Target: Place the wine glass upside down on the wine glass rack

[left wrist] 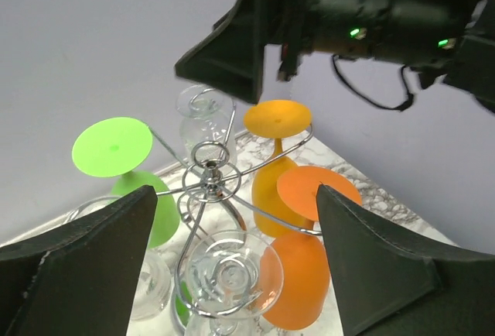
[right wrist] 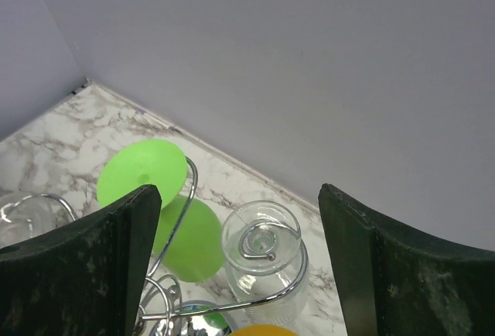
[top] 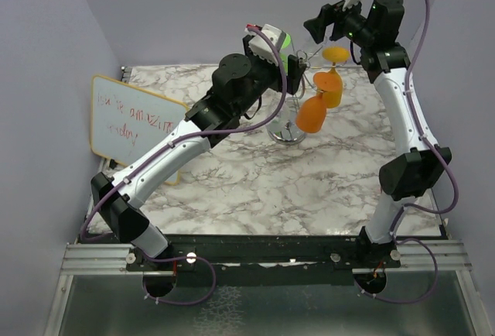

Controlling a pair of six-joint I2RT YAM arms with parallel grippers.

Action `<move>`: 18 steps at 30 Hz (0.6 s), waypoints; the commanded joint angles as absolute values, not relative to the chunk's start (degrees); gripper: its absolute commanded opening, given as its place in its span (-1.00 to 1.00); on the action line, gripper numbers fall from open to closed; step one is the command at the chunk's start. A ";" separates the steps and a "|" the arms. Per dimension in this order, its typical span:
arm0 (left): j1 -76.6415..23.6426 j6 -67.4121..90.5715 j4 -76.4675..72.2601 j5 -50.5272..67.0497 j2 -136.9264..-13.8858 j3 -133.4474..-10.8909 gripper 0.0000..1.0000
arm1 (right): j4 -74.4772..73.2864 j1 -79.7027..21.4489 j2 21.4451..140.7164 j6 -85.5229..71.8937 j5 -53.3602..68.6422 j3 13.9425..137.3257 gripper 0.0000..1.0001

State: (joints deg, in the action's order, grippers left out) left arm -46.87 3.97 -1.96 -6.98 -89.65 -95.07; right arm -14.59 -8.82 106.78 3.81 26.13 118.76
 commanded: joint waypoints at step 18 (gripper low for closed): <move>-46.49 12.17 15.78 -20.41 -63.44 -76.23 0.98 | -19.56 -8.84 54.81 -11.03 -1.60 73.73 0.92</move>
